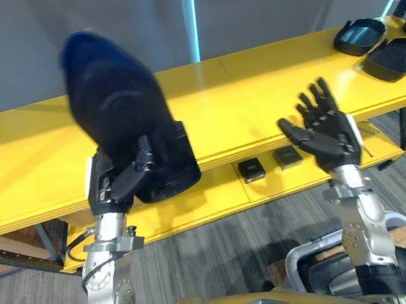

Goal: Walk over and take three plastic housings, then place them on the shelf

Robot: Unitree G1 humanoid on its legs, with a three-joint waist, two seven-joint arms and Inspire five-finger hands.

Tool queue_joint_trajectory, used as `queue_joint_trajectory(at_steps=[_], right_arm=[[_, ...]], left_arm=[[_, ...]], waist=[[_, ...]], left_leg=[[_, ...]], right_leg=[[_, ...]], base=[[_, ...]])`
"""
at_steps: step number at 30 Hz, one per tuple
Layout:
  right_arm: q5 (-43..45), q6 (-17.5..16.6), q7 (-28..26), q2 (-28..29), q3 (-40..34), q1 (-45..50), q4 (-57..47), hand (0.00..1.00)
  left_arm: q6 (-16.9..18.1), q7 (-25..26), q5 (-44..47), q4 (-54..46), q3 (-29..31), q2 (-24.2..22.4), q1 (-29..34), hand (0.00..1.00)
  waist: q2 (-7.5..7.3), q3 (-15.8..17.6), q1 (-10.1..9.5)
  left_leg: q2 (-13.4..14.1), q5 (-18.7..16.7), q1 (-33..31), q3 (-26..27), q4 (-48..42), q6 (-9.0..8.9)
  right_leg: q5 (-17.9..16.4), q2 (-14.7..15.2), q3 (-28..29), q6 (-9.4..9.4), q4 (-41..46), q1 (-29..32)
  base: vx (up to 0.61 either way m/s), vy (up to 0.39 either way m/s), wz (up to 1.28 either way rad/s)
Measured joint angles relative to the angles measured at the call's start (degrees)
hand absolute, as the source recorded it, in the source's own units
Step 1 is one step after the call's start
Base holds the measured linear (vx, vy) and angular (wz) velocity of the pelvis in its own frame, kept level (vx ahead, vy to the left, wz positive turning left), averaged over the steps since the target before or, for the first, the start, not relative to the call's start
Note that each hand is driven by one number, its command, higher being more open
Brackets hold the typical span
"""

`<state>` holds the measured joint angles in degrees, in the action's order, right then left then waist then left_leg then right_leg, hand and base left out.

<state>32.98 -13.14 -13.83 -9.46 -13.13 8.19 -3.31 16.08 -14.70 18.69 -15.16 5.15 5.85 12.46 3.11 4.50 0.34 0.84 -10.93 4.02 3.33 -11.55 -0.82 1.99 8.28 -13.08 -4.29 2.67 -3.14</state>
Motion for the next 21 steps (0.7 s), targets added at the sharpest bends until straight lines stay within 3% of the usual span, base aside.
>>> queue_joint_trajectory(at_steps=[4, 9, 15, 21], right_arm=[[-0.95, -0.01, 0.53, 4.07, 2.71, 1.99, -1.32, 1.00], [-1.26, -0.19, 1.78, 5.21, 3.64, 2.31, -6.64, 1.00], [-3.52, -1.34, 3.64, 5.19, 3.94, 2.96, -8.95, 1.00], [-5.73, -1.28, 3.07, 4.60, 4.37, 6.55, -12.26, 1.00]], left_arm=[[-0.40, 0.47, -1.17, 0.19, -0.34, 2.72, -2.43, 0.00], [-4.19, 3.57, -1.34, 0.85, -0.84, 3.79, -3.10, 0.00], [-10.21, 11.21, -1.26, 10.34, -3.22, 6.29, -11.63, 0.00], [-11.32, 19.15, 1.71, 18.87, -3.58, 7.55, -21.87, 0.00]], waist=[[-0.08, -0.06, 0.11], [-0.33, -0.26, 0.51], [-1.00, -0.11, 3.78], [-0.96, 0.26, 6.52]], left_leg=[[-0.83, 0.43, 1.41, 1.65, 1.23, 0.07], [-0.74, 0.48, 2.45, 3.92, 2.42, 0.15], [-0.10, 0.45, 2.44, 8.48, 2.95, 0.12], [1.02, 0.17, 2.40, 12.75, 4.05, -0.24]], right_leg=[[0.34, 0.76, 0.93, -0.54, 0.01, -0.15], [0.43, 0.48, 2.69, -0.65, -0.94, 0.00], [1.28, -0.66, 6.93, -0.79, -2.96, 1.26], [3.21, -2.44, 10.80, -0.05, -3.83, 3.30]], base=[[-0.01, 0.064, -0.15], [-0.04, 0.000, -0.22], [-0.09, -0.025, -0.34], [-0.10, -0.039, -0.38]])
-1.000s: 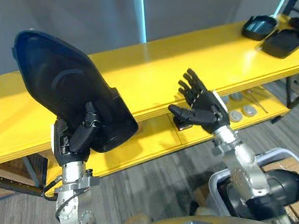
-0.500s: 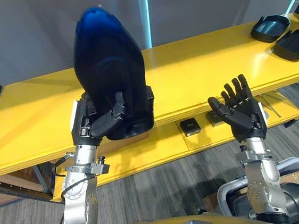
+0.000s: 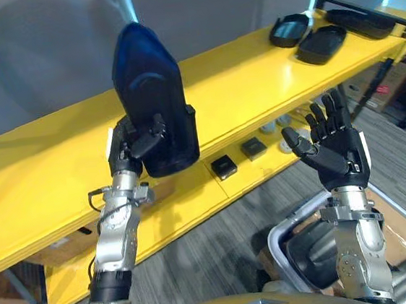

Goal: Walk over and take three plastic housings, then place them on the shelf

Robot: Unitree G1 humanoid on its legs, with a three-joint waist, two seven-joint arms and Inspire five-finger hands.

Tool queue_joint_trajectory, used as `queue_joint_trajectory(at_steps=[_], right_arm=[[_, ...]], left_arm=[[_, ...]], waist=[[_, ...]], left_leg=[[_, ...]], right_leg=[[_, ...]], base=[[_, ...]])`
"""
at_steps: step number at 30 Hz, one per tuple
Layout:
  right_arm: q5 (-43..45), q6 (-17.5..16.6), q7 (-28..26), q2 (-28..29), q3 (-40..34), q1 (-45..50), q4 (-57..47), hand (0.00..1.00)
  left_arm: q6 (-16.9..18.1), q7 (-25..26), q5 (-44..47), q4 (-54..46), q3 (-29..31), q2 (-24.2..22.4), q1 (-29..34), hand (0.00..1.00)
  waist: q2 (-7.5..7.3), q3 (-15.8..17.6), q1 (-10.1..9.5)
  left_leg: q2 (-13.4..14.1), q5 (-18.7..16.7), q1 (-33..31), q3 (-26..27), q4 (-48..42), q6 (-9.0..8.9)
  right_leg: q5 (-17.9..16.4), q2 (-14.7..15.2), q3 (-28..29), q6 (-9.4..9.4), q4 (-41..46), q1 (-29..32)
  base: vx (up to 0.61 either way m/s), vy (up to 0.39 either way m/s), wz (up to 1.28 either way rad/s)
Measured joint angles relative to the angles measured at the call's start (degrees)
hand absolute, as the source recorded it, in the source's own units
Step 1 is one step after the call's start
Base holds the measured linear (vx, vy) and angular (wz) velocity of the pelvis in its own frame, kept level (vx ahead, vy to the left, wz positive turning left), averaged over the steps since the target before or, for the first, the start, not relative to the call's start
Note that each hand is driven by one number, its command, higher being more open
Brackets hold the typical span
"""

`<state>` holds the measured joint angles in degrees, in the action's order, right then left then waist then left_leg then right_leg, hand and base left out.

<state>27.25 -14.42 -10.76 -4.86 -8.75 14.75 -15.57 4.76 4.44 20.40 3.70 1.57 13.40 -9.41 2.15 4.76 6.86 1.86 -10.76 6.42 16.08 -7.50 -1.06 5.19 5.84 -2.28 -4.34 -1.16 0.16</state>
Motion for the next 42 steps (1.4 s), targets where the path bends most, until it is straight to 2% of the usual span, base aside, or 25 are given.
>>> queue_joint_trajectory(at_steps=[2, 5, 9, 11, 17, 19, 25, 31, 32, 35, 42], right_arm=[[0.07, -0.01, -0.88, -1.36, -0.07, 0.20, -1.72, 1.00], [0.01, 0.02, -2.16, -3.21, -0.11, 0.20, -1.99, 1.00], [0.03, 0.68, -3.94, -4.53, -0.13, 0.19, -1.99, 1.00], [0.05, 1.78, -4.63, -4.56, 0.57, 0.14, -1.99, 1.00], [0.23, 3.97, -6.95, -7.38, 2.70, 0.12, -1.99, 1.00], [0.23, 4.23, -7.96, -8.15, 4.98, 0.12, -2.12, 1.00], [0.23, 6.41, -8.26, -8.71, 8.30, 0.12, -5.14, 1.00], [0.73, 6.79, -6.53, -11.31, 10.92, -2.22, -8.41, 1.00], [0.80, 6.86, -5.74, -11.18, 11.71, -3.53, -8.43, 1.00], [1.28, 7.03, -3.44, -11.26, 13.90, -5.49, -10.48, 1.00], [2.69, 7.45, 0.79, -11.29, 17.40, -6.10, -12.80, 1.00]], left_arm=[[-0.05, 3.03, 3.28, 3.83, 0.60, 1.15, -3.56, 0.00], [-0.05, 5.75, 7.54, 7.94, 2.29, 1.15, -7.27, 0.00], [-0.18, 8.63, 12.57, 13.23, 4.56, 1.33, -12.16, 0.00], [-0.57, 10.00, 15.64, 15.26, 5.66, 2.51, -13.80, 0.00], [-1.51, 12.16, 19.60, 21.68, 6.19, 3.78, -18.91, 0.00], [-2.90, 12.99, 20.37, 23.51, 6.17, 3.82, -20.22, 0.00], [-3.78, 14.39, 22.47, 23.87, 6.04, 4.59, -23.48, 0.00], [-3.02, 19.02, 22.27, 23.90, 5.99, 6.04, -29.43, 0.00], [-2.96, 19.77, 22.25, 23.91, 5.73, 6.77, -30.92, 1.00], [-3.08, 22.04, 21.80, 23.91, 4.83, 8.55, -33.51, 1.00], [-5.30, 24.07, 16.79, 23.82, 1.00, 10.08, -36.44, 1.00]], waist=[[0.11, 0.10, 1.53], [0.60, 0.56, 2.73], [1.99, 1.84, 3.26], [2.75, 2.45, 4.44], [3.64, 4.40, 5.36], [3.95, 5.23, 6.09], [4.03, 8.36, 6.20], [2.90, 12.24, 6.21], [2.20, 12.94, 6.04], [1.01, 14.72, 5.73], [0.95, 16.89, 4.68]], left_leg=[[0.32, -0.02, 0.00, 1.49, 0.20, -0.04], [0.55, 0.07, 0.07, 3.08, 0.51, -0.13], [0.55, 0.58, 0.07, 4.31, 0.87, -0.24], [0.45, 1.33, 0.15, 4.57, 1.94, -0.32], [0.32, 2.53, 0.12, 5.56, 3.01, -0.47], [0.17, 3.09, 0.14, 5.59, 3.88, -0.36], [-0.03, 3.38, -1.07, 6.00, 3.57, -0.32], [0.36, 2.66, -5.88, 6.95, -0.04, 0.00], [0.82, 2.16, -7.41, 7.27, -1.52, -0.06], [1.84, 1.07, -10.58, 7.28, -4.90, 0.03], [3.52, -0.37, -13.75, 8.70, -9.67, 0.26]], right_leg=[[0.39, -0.54, 1.32, 0.14, 0.03, 0.84], [0.72, -1.08, 2.84, 0.12, 0.13, 1.70], [1.09, -1.47, 4.26, 0.19, 0.28, 2.90], [1.11, -1.65, 4.85, 0.20, 0.29, 3.45], [1.26, -1.89, 5.90, 0.40, 0.44, 4.50], [1.26, -1.89, 5.92, 0.41, 0.70, 4.93], [1.17, -1.74, 6.40, 0.47, 2.22, 6.91], [1.27, -0.92, 5.75, 0.35, 4.22, 10.64], [1.67, -0.93, 5.59, 0.33, 4.24, 11.54], [2.28, -1.04, 5.21, 0.29, 4.25, 13.01], [2.59, -1.03, 4.36, 0.36, 5.20, 14.16]], base=[[-0.09, -0.044, -0.37], [-0.06, -0.034, -0.27], [-0.03, -0.028, -0.19], [-0.01, -0.031, -0.06], [-0.01, -0.021, -0.08], [-0.02, -0.012, -0.01], [-0.07, -0.024, -0.03], [-0.09, -0.030, 0.09], [-0.11, -0.039, 0.11], [-0.11, -0.064, 0.10], [-0.04, -0.022, 0.06]])
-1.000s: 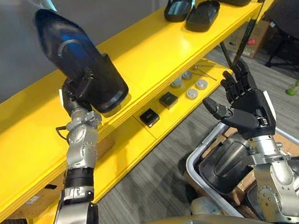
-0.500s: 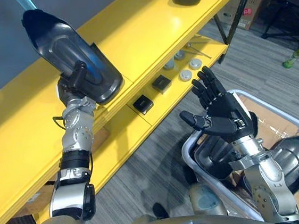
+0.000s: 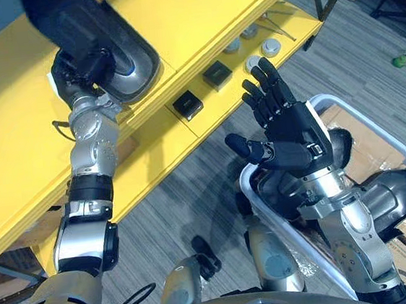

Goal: Walk over and take three plastic housings, then place them on the shelf

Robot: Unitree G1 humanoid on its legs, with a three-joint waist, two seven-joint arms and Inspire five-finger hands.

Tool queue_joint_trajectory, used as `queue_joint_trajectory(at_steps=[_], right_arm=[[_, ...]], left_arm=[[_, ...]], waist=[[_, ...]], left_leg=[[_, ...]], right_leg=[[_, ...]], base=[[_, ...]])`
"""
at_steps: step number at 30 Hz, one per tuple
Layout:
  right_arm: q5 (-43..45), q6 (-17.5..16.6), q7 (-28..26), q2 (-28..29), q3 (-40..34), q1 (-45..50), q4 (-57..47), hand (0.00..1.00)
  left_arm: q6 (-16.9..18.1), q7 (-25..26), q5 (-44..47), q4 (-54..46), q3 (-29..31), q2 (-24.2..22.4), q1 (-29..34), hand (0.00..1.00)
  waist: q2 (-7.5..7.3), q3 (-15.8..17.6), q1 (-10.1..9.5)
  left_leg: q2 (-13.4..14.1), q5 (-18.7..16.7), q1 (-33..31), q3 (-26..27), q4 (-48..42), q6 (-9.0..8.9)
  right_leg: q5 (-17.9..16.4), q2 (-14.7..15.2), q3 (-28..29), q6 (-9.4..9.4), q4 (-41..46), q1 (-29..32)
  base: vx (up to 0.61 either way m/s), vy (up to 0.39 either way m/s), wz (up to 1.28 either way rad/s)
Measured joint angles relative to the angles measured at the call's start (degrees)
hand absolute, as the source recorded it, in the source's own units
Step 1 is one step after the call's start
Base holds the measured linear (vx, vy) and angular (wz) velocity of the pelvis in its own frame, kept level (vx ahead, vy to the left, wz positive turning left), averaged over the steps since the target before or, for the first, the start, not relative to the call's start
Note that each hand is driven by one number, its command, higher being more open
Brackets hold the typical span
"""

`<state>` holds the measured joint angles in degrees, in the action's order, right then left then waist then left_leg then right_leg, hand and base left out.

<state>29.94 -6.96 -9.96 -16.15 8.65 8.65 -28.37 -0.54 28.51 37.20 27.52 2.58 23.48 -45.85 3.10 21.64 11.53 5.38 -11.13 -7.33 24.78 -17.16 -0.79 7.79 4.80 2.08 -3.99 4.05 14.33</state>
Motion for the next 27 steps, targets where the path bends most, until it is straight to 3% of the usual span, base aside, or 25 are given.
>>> queue_joint_trajectory(at_steps=[12, 18, 27], right_arm=[[2.33, 0.00, 2.83, 0.02, 1.43, 0.98, 0.04, 1.00], [2.39, -0.01, 3.15, 0.03, 3.08, 2.61, 0.19, 1.00], [2.54, -0.07, 3.51, 0.06, 5.60, 7.11, 1.73, 1.00]], left_arm=[[-3.55, 0.15, -3.83, 0.07, -1.16, 1.60, -2.74, 1.00], [-5.63, 3.44, -6.74, 0.56, -1.36, 4.03, -3.20, 1.00], [-14.49, 7.07, -16.29, 1.74, 1.04, 10.69, -4.70, 1.00]], waist=[[-0.58, 0.63, -0.33], [-0.57, 0.63, -0.30], [-0.58, 0.63, -0.34]], left_leg=[[1.18, -1.02, -2.09, -0.07, -2.80, 0.12], [1.18, -0.99, -1.96, -0.13, -2.75, 0.13], [1.05, -0.95, 0.49, -0.27, -2.54, 0.17]], right_leg=[[0.10, -0.40, -0.41, -0.14, 0.54, 0.97], [0.11, -0.48, -0.38, -0.12, 0.73, 1.08], [-0.07, -0.50, -0.44, 0.15, 0.67, -1.20]], base=[[-0.03, -0.023, 0.02], [0.00, -0.011, 0.00], [0.00, 0.000, 0.00]])
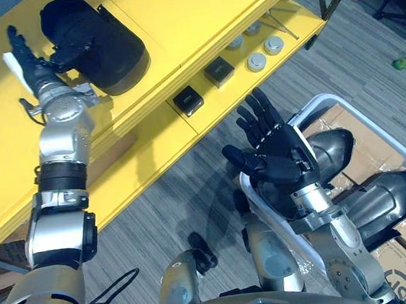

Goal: Walk over and take three plastic housings, then place them on the shelf

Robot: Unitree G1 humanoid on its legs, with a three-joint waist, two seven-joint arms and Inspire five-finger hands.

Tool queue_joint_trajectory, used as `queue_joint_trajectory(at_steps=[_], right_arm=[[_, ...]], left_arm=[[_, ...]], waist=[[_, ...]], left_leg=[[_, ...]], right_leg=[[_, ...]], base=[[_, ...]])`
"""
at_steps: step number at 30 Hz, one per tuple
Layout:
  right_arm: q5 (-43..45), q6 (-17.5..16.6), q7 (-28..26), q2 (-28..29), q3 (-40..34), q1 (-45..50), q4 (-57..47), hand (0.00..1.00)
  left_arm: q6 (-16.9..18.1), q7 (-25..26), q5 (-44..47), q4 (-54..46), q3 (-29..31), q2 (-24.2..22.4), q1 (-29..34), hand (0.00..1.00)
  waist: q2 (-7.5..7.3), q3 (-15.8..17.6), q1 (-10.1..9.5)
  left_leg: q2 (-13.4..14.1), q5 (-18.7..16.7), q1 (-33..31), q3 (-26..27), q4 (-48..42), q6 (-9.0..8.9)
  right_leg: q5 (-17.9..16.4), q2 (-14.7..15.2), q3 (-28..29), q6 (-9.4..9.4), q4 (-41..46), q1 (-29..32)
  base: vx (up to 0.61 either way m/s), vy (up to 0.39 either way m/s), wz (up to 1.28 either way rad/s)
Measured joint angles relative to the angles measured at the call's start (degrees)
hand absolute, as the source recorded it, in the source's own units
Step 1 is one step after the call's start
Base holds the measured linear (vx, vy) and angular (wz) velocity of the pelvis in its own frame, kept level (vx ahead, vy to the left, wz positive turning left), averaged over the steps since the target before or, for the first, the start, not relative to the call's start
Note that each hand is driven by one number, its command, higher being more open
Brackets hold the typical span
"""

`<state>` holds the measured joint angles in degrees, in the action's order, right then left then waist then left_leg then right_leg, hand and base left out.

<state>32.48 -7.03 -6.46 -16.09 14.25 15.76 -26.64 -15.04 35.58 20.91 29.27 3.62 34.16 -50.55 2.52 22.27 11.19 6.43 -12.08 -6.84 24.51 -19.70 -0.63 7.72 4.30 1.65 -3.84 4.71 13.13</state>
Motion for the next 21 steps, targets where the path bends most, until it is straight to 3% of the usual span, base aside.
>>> queue_joint_trajectory(at_steps=[5, 12, 18, 21], right_arm=[[0.07, -0.10, 0.79, 0.04, 2.06, 0.93, 0.00, 1.00], [0.68, -0.10, 0.75, 0.12, 2.06, 1.56, 0.01, 1.00], [-0.52, -0.16, -1.35, 2.31, 1.87, 3.34, 0.49, 1.00], [-1.09, -0.22, -1.85, 2.63, 1.49, 3.33, 3.68, 1.00]], left_arm=[[-1.53, -0.32, -1.03, 0.70, 1.83, 2.75, -1.70, 1.00], [-1.06, -1.47, -0.68, 4.41, 1.78, 2.62, -1.87, 1.00], [11.72, 4.60, 3.69, -1.98, 1.66, 2.60, -2.97, 1.00], [16.99, 6.72, 2.88, -8.30, 1.67, 2.52, -2.92, 1.00]], waist=[[0.00, -0.01, -0.11], [0.04, -0.10, 0.38], [0.13, -0.69, 0.88], [0.46, -3.73, 0.76]], left_leg=[[-0.26, -0.01, 0.21, -0.06, 0.49, 0.01], [-0.06, 0.01, 0.38, 0.04, -0.04, 0.02], [-1.32, 1.05, 2.73, -1.56, 2.59, 0.18], [-2.12, 1.67, 3.80, -2.65, 4.66, 0.21]], right_leg=[[-0.01, 0.17, -0.02, 0.03, -0.20, -0.25], [1.22, -0.05, 0.05, 0.33, -2.04, -1.28], [1.20, 0.44, -0.61, 0.35, -3.07, -3.56], [1.27, 0.52, -1.57, 0.28, -4.81, -5.10]], base=[[-0.03, -0.009, 0.02], [-0.02, -0.013, -0.03], [0.00, -0.009, 0.06], [0.01, -0.019, 0.12]])
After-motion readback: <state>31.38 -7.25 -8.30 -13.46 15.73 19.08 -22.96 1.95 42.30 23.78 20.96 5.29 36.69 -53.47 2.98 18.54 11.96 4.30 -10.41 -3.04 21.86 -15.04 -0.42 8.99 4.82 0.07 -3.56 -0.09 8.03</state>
